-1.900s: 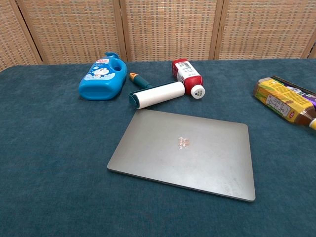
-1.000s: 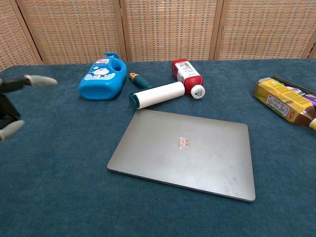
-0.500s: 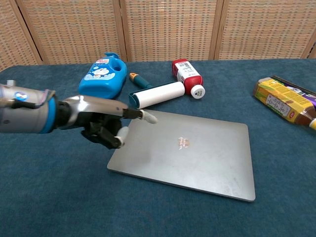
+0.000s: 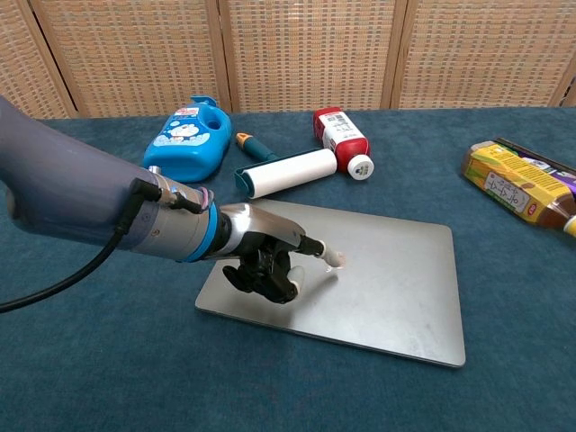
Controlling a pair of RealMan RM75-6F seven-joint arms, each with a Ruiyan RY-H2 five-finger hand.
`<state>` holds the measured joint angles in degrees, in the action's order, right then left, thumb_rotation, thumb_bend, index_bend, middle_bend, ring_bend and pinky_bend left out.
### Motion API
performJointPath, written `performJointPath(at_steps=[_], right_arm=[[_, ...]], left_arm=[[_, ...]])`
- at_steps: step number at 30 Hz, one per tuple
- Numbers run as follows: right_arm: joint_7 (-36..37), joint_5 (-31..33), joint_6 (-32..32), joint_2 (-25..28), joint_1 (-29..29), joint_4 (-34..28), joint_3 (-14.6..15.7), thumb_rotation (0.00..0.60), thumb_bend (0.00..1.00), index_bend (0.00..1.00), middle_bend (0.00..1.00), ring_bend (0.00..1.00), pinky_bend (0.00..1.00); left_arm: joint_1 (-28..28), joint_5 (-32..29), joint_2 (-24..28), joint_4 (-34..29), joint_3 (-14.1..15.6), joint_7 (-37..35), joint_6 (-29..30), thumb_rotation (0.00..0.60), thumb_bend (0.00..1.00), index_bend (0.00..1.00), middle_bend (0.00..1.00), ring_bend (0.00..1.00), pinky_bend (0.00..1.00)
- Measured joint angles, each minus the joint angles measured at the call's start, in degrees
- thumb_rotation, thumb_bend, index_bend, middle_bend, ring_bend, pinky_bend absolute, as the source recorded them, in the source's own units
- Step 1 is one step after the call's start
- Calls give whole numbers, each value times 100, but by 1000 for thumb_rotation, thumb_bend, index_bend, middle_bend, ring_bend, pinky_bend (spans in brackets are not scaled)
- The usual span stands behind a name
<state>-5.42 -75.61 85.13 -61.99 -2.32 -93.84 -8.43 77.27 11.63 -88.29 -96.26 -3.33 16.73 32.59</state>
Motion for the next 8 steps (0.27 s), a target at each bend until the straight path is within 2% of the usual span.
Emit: performJointPath(at_steps=[8], right_arm=[[29,30,-24,10,-4,14,-6,600,0,0,0,0,0]], left_arm=[[157,-130,-141,144,79,-156,184,600,981,0,955,1000,1000]])
